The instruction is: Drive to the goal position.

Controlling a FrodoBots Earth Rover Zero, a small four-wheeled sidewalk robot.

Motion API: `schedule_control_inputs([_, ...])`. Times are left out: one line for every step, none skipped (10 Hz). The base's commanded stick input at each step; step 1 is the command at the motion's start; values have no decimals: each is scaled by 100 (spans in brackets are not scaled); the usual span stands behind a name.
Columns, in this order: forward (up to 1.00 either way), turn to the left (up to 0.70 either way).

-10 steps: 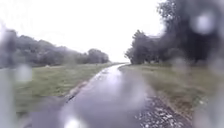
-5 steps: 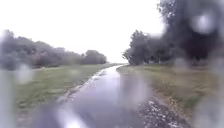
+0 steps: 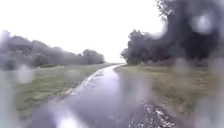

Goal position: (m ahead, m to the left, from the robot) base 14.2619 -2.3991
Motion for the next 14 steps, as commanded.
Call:
schedule_control_inputs([85,0])
schedule_control_inputs([85,0])
schedule_control_inputs([85,0])
schedule_control_inputs([85,0])
schedule_control_inputs([85,0])
schedule_control_inputs([85,0])
schedule_control_inputs([85,0])
schedule_control_inputs([85,0])
schedule_control_inputs([85,0])
schedule_control_inputs([85,0])
schedule_control_inputs([85,0])
schedule_control_inputs([85,0])
schedule_control_inputs([85,0])
schedule_control_inputs([85,0])
